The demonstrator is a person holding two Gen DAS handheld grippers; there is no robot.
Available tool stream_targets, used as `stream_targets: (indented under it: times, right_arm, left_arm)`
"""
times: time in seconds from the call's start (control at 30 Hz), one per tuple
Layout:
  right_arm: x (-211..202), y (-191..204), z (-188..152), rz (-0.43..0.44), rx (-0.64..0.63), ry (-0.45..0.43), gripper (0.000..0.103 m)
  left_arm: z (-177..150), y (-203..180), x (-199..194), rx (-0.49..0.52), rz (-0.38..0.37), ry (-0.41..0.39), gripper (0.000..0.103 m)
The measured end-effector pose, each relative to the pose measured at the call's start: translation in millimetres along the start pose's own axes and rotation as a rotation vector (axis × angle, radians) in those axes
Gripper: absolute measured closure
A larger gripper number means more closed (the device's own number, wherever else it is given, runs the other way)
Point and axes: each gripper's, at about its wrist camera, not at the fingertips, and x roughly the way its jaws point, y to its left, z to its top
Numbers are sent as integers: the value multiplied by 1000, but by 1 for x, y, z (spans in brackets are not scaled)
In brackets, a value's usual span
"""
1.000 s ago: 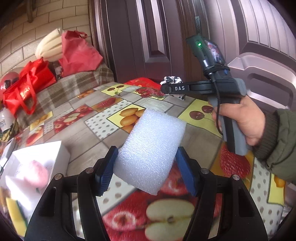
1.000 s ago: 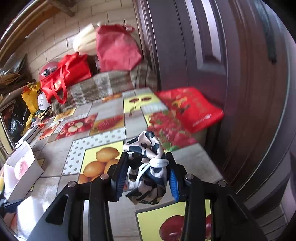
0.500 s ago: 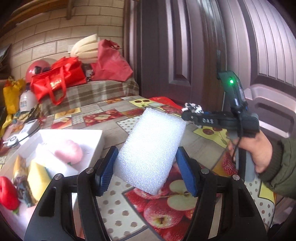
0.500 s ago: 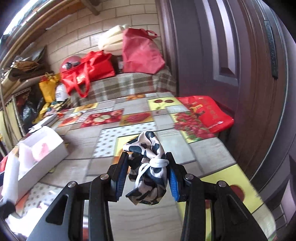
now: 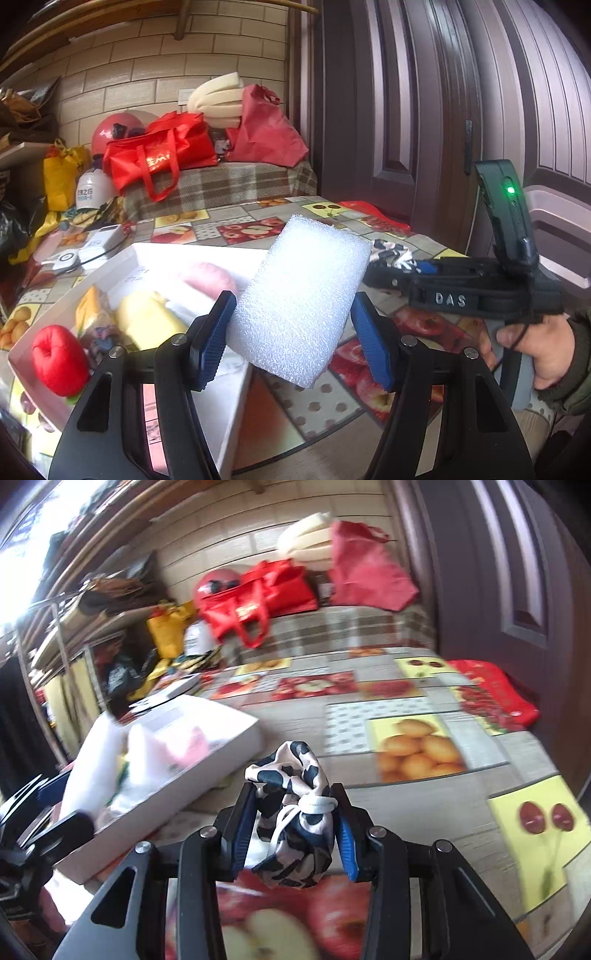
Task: Organize soft objects
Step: 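Carry the foam block and patterned cloth toward the tray with both tools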
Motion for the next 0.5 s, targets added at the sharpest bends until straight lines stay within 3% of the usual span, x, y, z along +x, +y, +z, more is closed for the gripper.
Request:
stream_targets:
  times: [0.2,0.5]
  right_arm:
    - [5,52,-5,59,-87,-12,63]
    - [24,95,-3,109,-150,-16,63]
  left_arm:
    - [-4,37,-11,-44,85,-17,38]
    - [-8,93,-18,-115,201,-32,38]
